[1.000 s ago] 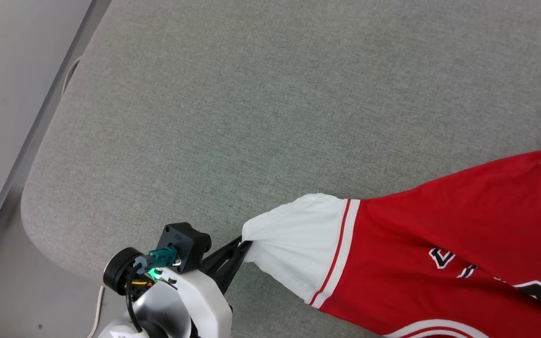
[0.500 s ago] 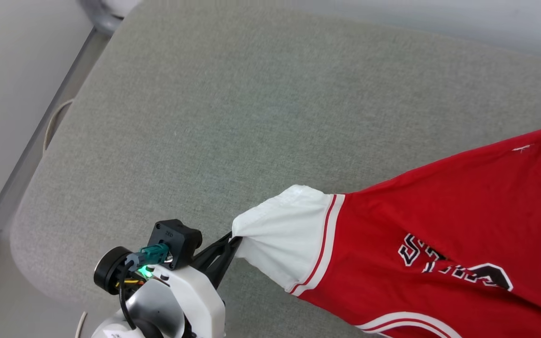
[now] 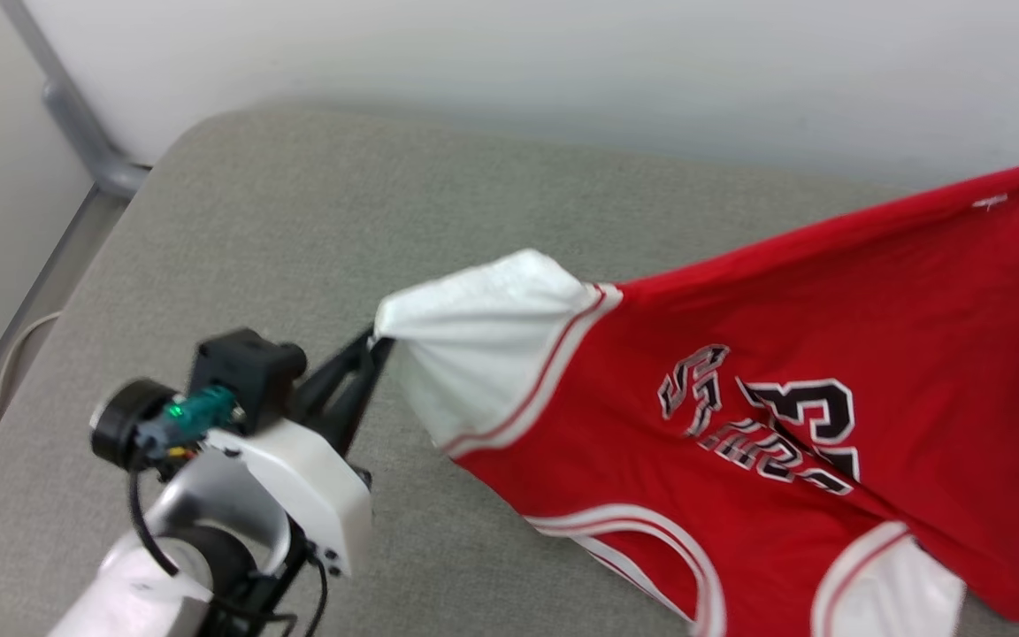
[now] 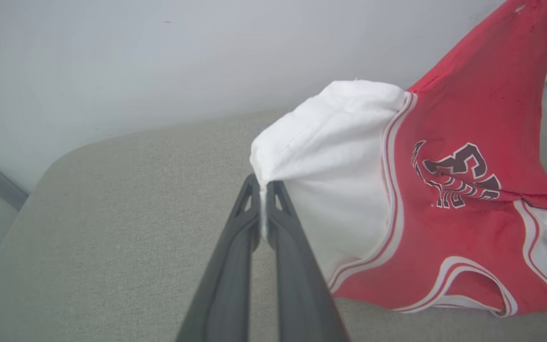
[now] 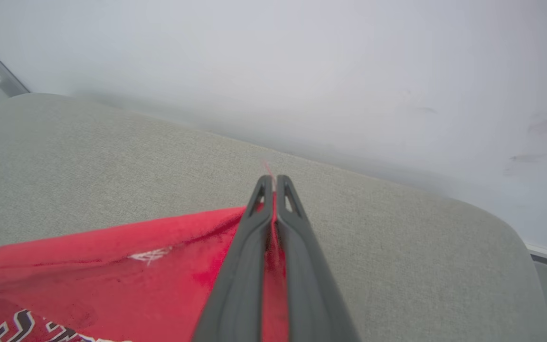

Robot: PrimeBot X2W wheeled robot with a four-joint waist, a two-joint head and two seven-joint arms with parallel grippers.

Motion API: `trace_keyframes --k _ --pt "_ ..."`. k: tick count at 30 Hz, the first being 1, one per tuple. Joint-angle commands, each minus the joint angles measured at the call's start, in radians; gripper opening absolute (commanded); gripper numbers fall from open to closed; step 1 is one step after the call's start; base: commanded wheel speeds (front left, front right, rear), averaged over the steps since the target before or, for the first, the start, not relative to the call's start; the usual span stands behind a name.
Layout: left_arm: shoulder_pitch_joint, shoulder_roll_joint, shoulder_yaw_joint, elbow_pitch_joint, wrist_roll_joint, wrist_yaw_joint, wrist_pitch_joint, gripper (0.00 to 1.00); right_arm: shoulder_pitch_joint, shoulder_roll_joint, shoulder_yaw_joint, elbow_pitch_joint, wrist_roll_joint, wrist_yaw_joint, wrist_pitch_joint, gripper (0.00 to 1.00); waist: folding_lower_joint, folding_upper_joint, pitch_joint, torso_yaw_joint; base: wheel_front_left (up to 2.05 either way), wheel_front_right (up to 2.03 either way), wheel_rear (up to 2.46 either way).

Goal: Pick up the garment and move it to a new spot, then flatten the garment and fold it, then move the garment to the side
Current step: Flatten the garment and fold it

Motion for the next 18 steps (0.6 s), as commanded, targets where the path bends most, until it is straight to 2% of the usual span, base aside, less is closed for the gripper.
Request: trace_keyframes --k 1,18 --pt "-0.029 0.006 0.018 -0.004 0.008 0.010 -0.011 0.00 -0.009 -0.007 -0.001 -0.023 0.008 -0.001 -0.007 0.00 0.0001 0.0000 -0.039 -0.040 0.00 0.00 0.00" --pt "-0.299 -0.021 0.116 -0.040 0.059 0.057 -0.041 0.00 -0.004 0.004 -0.028 -0.270 0.059 -0.001 -0.006 0.00 0.0001 0.0000 -0.130 -0.150 0.00 0.00 0.00"
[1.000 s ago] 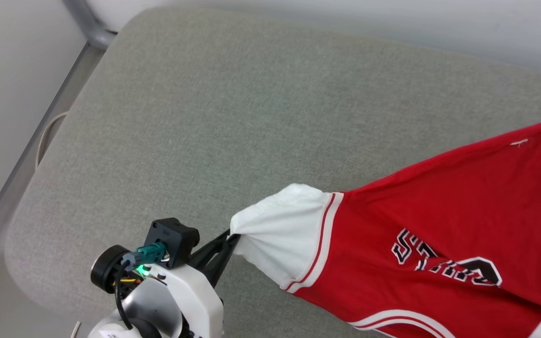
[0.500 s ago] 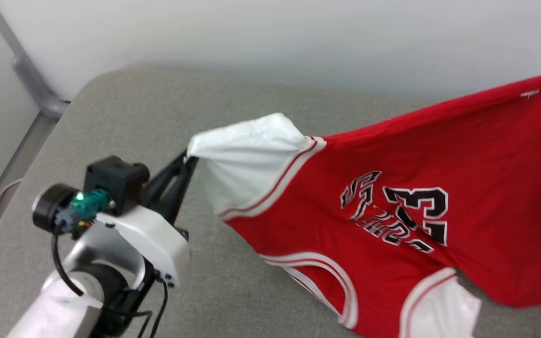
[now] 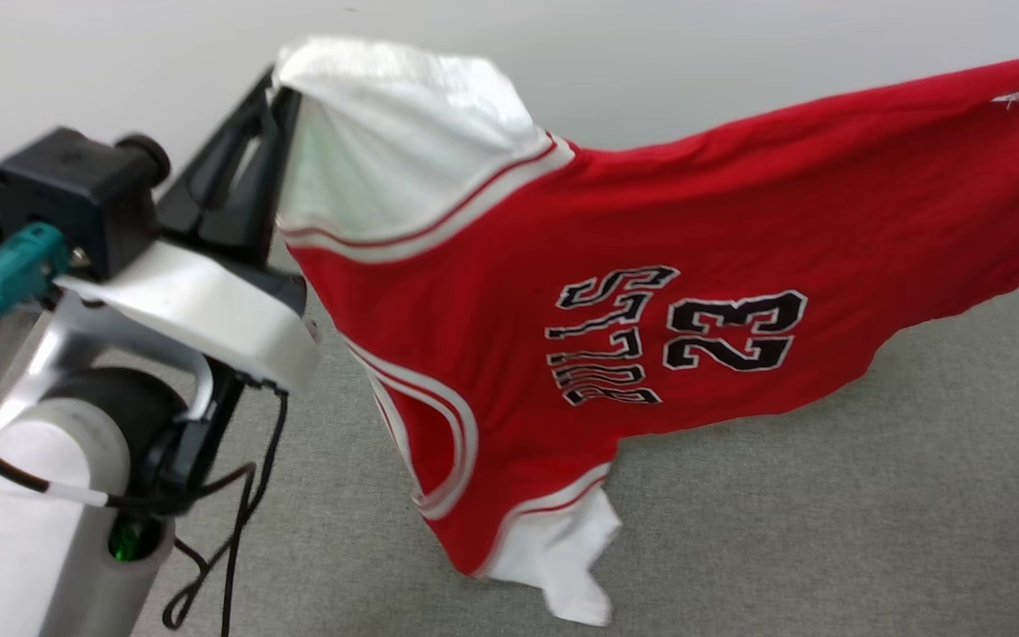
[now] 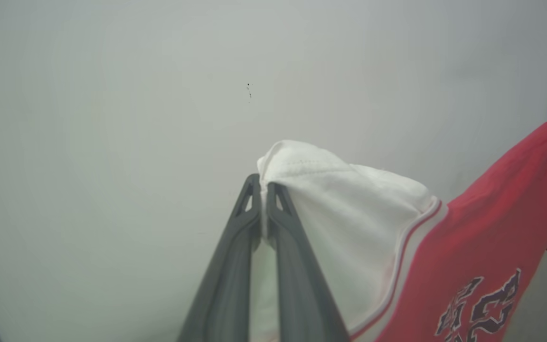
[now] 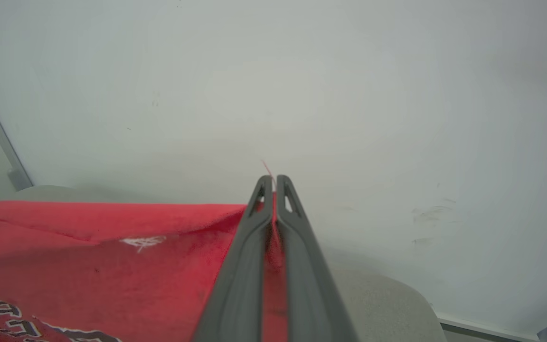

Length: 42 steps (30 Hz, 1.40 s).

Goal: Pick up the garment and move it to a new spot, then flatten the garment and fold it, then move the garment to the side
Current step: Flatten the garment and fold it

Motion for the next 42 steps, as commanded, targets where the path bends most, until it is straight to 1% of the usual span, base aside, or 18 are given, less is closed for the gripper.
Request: trace_keyframes --k 1,9,10,14,19,23,29,33,35,38,42 --pt "-0.036 0.001 0.008 -0.003 0.017 0.005 -0.007 0.00 0.008 0.009 -0.007 -0.017 0.005 -0.001 0.001 0.00 0.0002 0.0000 -0.004 -0.009 0.00 0.00 0.00" --pt "-0.163 0.005 0.016 0.008 0.082 0.017 -0.017 0.00 0.016 0.029 -0.026 -0.068 0.010 -0.001 0.002 0.00 0.0002 0.0000 0.004 -0.024 0.00 0.00 0.00" --pt "-0.198 0.006 0.016 0.012 0.101 0.020 -0.020 0.00 0.009 0.039 -0.033 -0.081 0.009 -0.001 0.000 0.00 0.0002 0.0000 0.015 -0.027 0.00 0.00 0.00" --pt "-0.256 0.008 0.022 0.021 0.129 0.026 -0.028 0.00 -0.013 0.051 -0.042 -0.095 0.004 -0.001 -0.003 0.00 0.0002 0.0000 0.040 -0.034 0.00 0.00 0.00" --pt "-0.346 0.011 0.023 0.057 0.140 0.007 -0.026 0.00 -0.058 0.066 -0.041 -0.103 -0.007 -0.001 -0.012 0.00 0.0002 0.0000 0.099 -0.045 0.00 0.00 0.00" --pt "-0.432 0.043 0.031 0.104 0.150 -0.030 -0.026 0.00 -0.125 0.073 -0.031 -0.097 -0.017 -0.001 -0.020 0.00 0.0002 0.0000 0.170 -0.058 0.00 0.00 0.00" --pt "-0.599 0.121 0.043 0.212 0.161 -0.125 -0.022 0.00 -0.281 0.057 -0.005 -0.041 -0.046 -0.001 -0.048 0.00 0.0002 0.0000 0.309 -0.075 0.00 0.00 0.00" --pt "-0.726 0.156 0.045 0.305 0.170 -0.185 -0.037 0.00 -0.401 0.043 0.025 0.040 -0.078 -0.001 -0.093 0.00 0.0002 0.0000 0.401 -0.083 0.00 0.00 0.00" --pt "-0.795 0.163 0.040 0.353 0.176 -0.212 -0.049 0.00 -0.466 0.046 0.039 0.085 -0.091 -0.001 -0.121 0.00 0.0002 0.0000 0.443 -0.085 0.00 0.00 0.00" --pt "-0.899 0.163 0.026 0.433 0.195 -0.240 -0.078 0.00 -0.565 0.056 0.057 0.155 -0.121 -0.001 -0.176 0.00 0.0002 0.0000 0.498 -0.087 0.00 0.00 0.00" --pt "-1.044 0.155 0.006 0.551 0.246 -0.255 -0.132 0.00 -0.703 0.081 0.086 0.268 -0.169 -0.001 -0.260 0.00 0.0002 0.0000 0.566 -0.093 0.00 0.00 0.00"
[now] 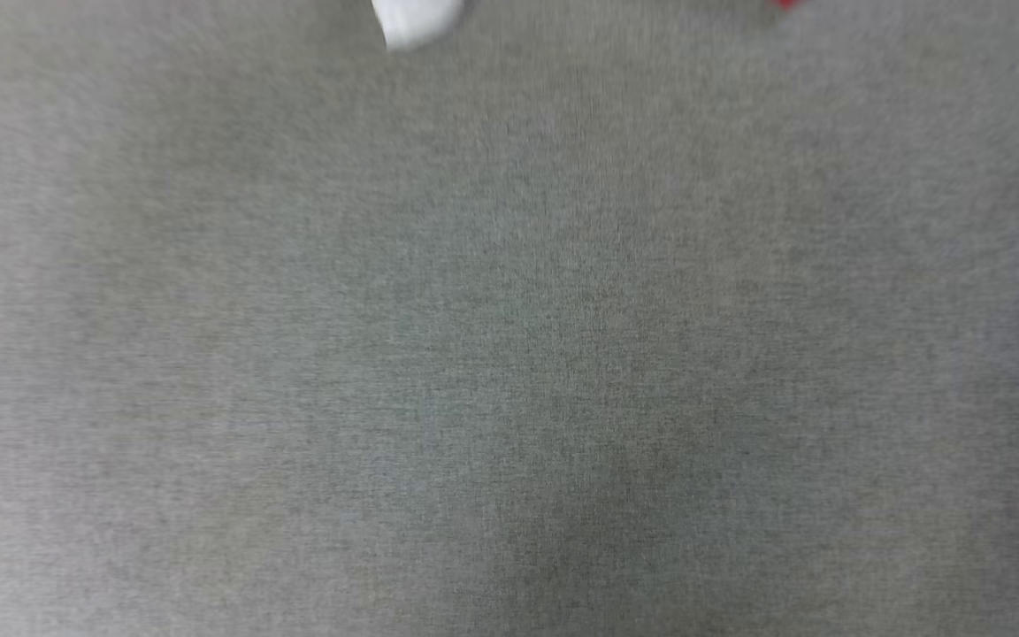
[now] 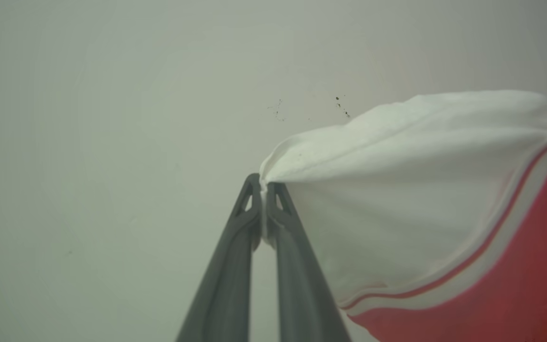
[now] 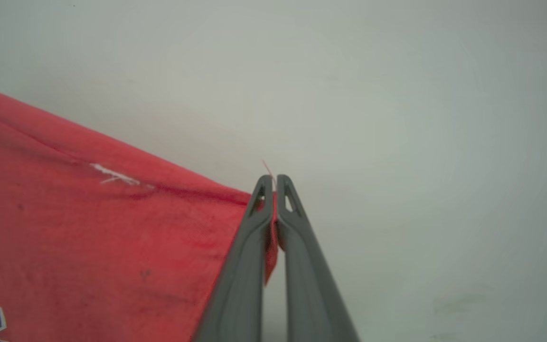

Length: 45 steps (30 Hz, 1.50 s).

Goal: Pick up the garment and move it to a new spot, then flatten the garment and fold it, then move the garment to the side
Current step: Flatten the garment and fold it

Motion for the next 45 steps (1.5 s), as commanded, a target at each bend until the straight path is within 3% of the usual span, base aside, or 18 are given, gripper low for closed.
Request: trace_keyframes --k 1,11,20,31,45 --pt "-0.035 -0.007 0.000 0.029 0.011 0.001 -0.022 0.00 -0.036 0.009 0.004 0.027 -0.011 -0.002 -0.024 0.00 -0.0004 0.0000 0.060 -0.010 0.00 0.00 0.00" --pt "-0.259 -0.048 -0.050 0.321 0.119 0.022 -0.318 0.00 -0.274 0.054 0.087 0.322 -0.115 -0.002 -0.237 0.00 -0.0004 0.0000 0.164 -0.007 0.00 0.00 0.00" --pt "-0.178 -0.112 -0.096 0.491 0.106 0.017 -0.443 0.00 -0.281 0.082 0.154 0.479 -0.128 -0.002 -0.380 0.00 -0.0004 0.0000 0.189 0.011 0.00 0.00 0.00" --pt "0.199 -0.201 -0.137 0.435 0.051 0.052 -0.464 0.00 -0.026 0.104 0.256 0.558 -0.074 -0.002 -0.510 0.00 -0.0004 0.0000 0.074 0.027 0.00 0.00 0.00" --pt "0.747 -0.242 -0.201 0.324 -0.011 0.098 -0.458 0.00 0.408 0.080 0.320 0.508 0.071 -0.002 -0.559 0.00 -0.0004 0.0000 -0.170 0.054 0.00 0.00 0.00"
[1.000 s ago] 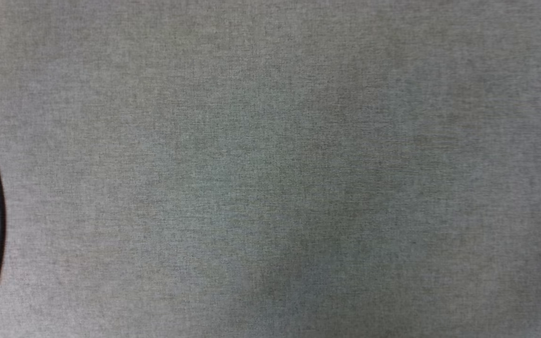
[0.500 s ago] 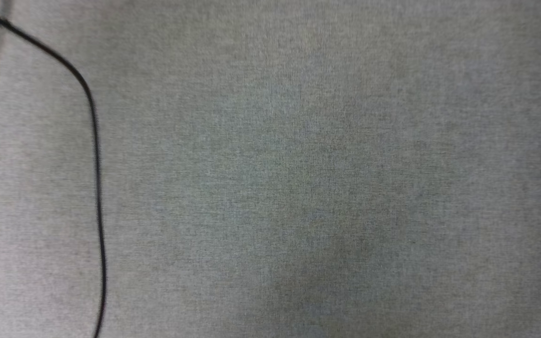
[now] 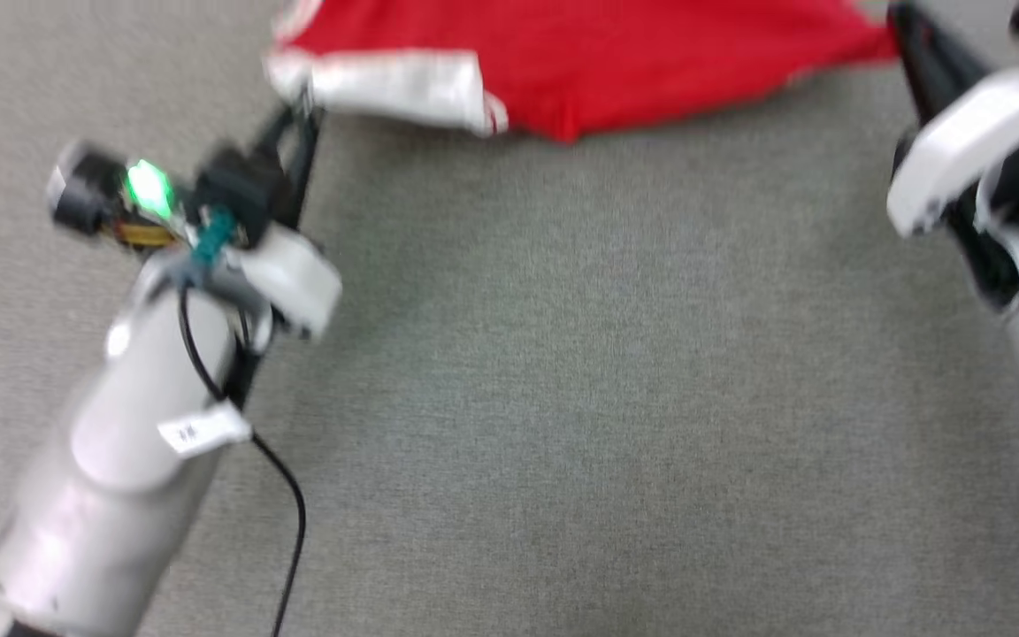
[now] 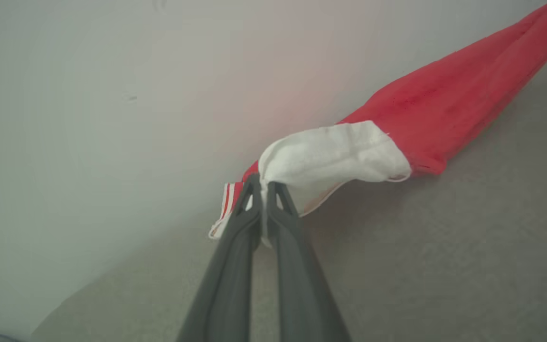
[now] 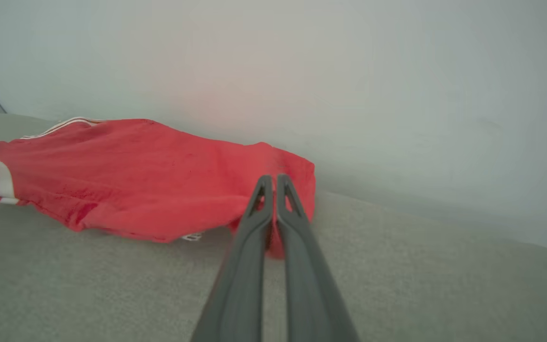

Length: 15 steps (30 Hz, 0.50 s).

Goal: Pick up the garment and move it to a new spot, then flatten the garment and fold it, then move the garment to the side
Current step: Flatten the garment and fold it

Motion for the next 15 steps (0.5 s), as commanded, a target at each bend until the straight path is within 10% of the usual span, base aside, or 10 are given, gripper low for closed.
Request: trace_keyframes --k 1,15 --pt "0.016 -0.001 -0.005 -0.003 -0.004 0.002 0.001 0.00 0.013 -0.005 -0.003 -0.008 0.014 -0.002 -0.004 0.00 0.0003 0.0000 -0.051 0.011 0.00 0.00 0.00" --pt "0.426 0.088 -0.030 -0.097 -0.080 0.037 0.062 0.00 0.381 -0.054 -0.006 -0.133 0.220 -0.001 0.019 0.00 0.0003 0.0000 -0.205 0.041 0.00 0.00 0.00"
